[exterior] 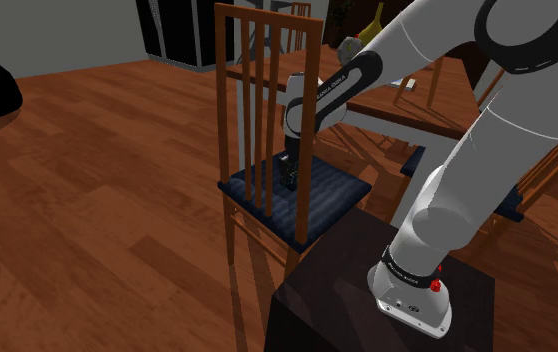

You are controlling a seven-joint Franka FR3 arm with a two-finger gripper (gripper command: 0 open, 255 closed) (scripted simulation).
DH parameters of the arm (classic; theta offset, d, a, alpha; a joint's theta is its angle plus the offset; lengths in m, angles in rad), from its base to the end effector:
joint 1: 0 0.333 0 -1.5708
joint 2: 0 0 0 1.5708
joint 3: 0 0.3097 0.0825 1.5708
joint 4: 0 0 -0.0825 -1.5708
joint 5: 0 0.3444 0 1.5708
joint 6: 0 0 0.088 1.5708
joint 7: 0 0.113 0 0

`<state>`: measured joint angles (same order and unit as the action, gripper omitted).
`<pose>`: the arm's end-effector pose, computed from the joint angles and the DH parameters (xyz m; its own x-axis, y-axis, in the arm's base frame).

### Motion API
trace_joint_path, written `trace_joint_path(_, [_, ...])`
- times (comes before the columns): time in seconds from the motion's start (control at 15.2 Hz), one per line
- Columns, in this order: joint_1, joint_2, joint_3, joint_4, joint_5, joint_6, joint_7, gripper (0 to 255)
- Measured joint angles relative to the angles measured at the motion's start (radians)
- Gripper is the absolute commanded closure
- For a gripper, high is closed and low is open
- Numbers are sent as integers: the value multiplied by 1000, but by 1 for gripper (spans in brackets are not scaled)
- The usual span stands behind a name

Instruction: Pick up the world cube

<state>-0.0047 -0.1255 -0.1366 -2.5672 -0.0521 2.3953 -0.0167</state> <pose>0.4066 -0.0579 0.3229 0.9953 -0.0842 -0.0478 -0.0836 -0.9964 0.0157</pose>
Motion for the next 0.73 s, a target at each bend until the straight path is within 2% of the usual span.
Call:
trace_joint_path(0.26, [0,-15,0,4,-2,-19,1,255])
trace_joint_path(0.73, [0,-85,6,38,-7,-123,7,255])
